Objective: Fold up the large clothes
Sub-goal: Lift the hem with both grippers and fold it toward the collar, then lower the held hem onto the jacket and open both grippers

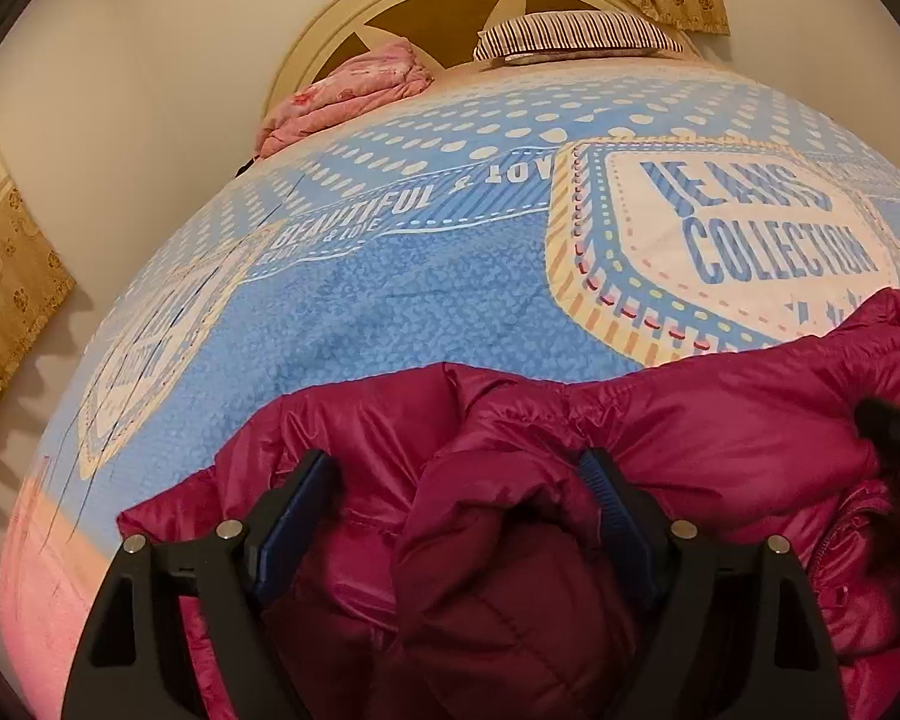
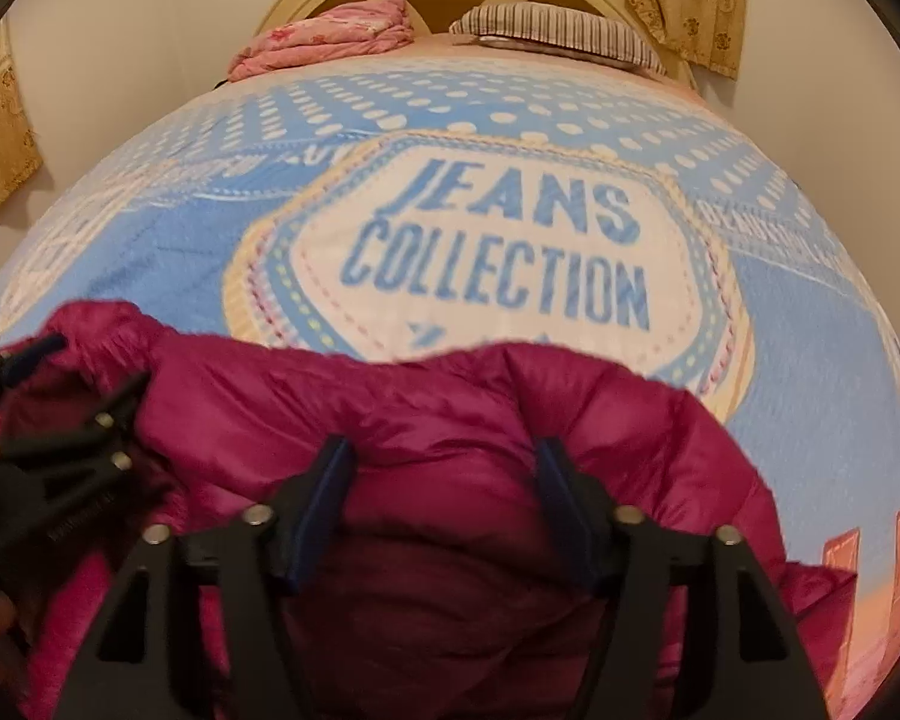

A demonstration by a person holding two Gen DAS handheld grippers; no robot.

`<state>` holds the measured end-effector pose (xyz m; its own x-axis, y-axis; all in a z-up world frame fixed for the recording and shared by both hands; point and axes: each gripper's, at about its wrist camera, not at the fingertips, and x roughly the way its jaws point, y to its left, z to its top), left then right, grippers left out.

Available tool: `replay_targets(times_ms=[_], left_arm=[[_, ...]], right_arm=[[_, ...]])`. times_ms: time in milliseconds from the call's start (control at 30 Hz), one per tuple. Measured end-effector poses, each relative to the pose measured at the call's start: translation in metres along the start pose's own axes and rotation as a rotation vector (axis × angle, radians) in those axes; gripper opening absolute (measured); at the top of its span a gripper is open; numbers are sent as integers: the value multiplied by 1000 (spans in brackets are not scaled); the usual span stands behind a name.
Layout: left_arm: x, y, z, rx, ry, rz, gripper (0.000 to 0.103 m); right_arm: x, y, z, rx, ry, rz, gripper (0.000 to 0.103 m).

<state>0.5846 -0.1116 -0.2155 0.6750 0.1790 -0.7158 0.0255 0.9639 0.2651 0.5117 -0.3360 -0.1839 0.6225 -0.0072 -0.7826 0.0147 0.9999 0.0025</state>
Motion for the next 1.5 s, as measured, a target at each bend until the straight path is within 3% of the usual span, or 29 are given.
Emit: replay_targets(times_ms=[300, 1500], left_arm=[[8, 7, -3, -55, 10, -26, 92], [6, -10, -2, 17, -14, 69, 92]], right_arm=[[8, -1, -10, 11, -30, -4, 74], [12, 0, -10, -4, -34, -31, 74]])
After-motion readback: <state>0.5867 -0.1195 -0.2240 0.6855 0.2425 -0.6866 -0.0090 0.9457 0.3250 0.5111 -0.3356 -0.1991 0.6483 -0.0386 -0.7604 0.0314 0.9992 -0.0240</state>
